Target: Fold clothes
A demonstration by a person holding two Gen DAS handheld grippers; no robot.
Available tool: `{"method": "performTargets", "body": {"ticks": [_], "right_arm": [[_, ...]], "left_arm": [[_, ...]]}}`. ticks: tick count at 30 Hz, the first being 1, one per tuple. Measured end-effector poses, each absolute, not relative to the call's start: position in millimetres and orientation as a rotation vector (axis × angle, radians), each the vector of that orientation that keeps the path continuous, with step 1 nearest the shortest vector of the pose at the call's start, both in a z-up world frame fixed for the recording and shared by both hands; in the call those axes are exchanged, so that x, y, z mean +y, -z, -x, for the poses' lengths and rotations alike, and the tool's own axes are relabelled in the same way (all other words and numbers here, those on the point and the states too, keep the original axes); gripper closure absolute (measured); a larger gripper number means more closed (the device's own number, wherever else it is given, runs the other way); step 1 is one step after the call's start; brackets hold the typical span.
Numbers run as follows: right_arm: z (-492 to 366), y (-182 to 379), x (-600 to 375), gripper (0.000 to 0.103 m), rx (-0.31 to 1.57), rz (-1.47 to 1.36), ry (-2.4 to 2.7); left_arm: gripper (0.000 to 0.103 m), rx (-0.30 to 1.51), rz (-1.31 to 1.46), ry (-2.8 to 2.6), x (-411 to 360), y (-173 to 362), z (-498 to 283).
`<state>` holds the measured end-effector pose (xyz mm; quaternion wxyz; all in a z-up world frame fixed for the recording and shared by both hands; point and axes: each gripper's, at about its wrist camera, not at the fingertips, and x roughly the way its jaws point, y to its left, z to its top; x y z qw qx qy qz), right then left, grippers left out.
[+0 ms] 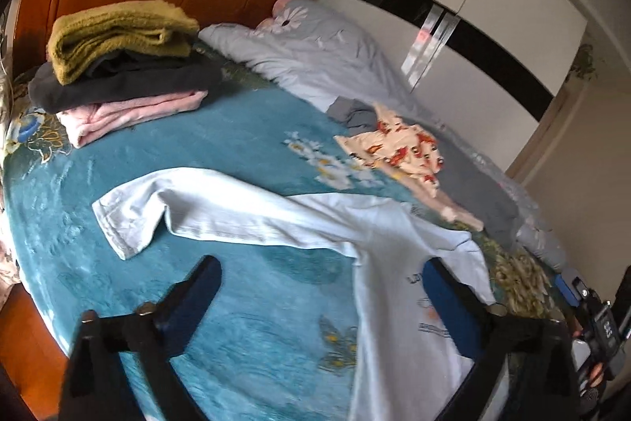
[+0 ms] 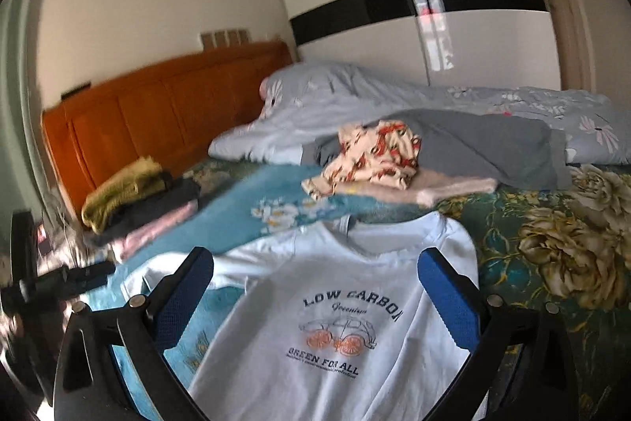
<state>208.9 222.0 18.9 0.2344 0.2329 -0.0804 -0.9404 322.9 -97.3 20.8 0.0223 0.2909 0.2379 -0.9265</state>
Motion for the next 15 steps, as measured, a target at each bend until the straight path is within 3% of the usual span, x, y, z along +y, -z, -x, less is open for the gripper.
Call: {"method": "performTargets", "body": {"ticks": [4,9,15], "right_arm": [[-204,-24,236,0.000,-0.295,-0.687,2.589],[-206,-19,253,0.000,-0.223,-0.781,2.674],[-223,9,303,0.000,-0.186,-0.992,2.738]], "left_arm": [[0.000,0.687,-0.866,2.900,-73,-22,-329],[0.000,0.765,-0.883,2.952,-39,-15,-329],[0.000,0.607,-1.077,3.035,22,7,-325]]}}
